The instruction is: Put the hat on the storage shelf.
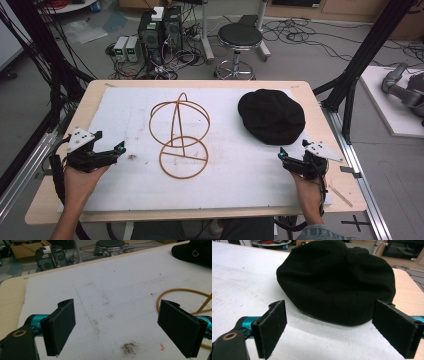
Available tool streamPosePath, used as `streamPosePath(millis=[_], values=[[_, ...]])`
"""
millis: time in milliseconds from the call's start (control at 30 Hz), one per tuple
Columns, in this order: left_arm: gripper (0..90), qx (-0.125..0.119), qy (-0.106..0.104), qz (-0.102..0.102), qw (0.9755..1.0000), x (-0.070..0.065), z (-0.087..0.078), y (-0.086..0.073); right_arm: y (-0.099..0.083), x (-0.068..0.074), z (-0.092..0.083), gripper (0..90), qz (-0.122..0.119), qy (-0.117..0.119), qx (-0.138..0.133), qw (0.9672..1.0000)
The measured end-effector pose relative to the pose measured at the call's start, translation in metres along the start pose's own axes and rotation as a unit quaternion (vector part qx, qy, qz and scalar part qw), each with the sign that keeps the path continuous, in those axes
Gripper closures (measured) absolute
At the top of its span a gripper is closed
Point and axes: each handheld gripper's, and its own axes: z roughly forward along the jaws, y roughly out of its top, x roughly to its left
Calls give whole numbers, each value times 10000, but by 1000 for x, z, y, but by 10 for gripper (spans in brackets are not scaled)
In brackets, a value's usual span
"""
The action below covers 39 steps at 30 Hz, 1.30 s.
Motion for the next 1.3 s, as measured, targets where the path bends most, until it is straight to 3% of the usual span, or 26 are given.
streamPosePath(millis=[767, 1200, 1300], values=[[156, -105, -33, -135, 9998, 3, -3, -1, 2, 3, 1, 122, -55, 31, 47, 10000], [156, -119, -6, -80, 9999, 3, -7, 0, 17, -2, 4, 122, 197, 205, 41, 9996], [156, -133, -7, -104, 9999, 4, -8, 0, 21, -4, 6, 122, 106, 154, 50, 9998]])
